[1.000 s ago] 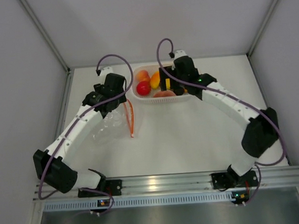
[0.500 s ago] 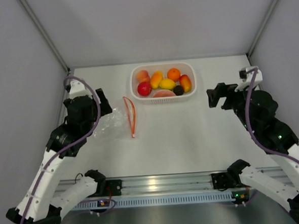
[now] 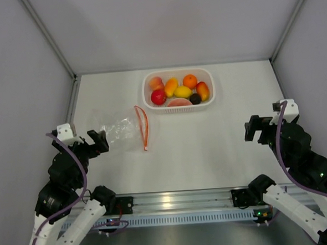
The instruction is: Open the zip-top bag and remove the fake food
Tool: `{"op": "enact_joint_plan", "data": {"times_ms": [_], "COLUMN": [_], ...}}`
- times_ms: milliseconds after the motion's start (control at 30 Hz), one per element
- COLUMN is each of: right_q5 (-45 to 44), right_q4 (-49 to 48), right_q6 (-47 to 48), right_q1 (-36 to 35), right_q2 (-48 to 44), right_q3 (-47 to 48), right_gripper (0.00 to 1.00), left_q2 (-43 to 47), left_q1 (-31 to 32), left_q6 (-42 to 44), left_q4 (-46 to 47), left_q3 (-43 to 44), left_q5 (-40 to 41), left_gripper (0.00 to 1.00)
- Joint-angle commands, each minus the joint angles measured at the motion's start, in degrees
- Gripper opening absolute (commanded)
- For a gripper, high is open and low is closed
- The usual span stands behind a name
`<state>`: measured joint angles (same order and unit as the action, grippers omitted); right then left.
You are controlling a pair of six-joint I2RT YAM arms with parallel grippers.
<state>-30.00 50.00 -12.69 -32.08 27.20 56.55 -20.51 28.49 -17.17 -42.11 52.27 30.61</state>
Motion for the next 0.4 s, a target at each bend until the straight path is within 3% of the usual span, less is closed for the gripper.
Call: {"op": "enact_joint_plan", "data": {"times_ms": [0, 367], "right_q5": [-2.0, -1.2], "right_q4": [0.7, -1.7], "right_q6": [0.0, -0.4], "right_q1": [0.3, 0.3], "right_q2": [-2.2, -2.7], "right_q3": [-0.3, -2.1], "right_gripper": [0.99, 1.0], "left_q2": [2.0, 1.3], "left_q1": [-0.3, -0.4], "left_q6": [1.9, 2.7], "left_q4": [1.2, 1.3], "left_q3": [-1.6, -1.0], "left_q5": [-2.0, -0.6], "left_gripper": [0.99, 0.99]}}
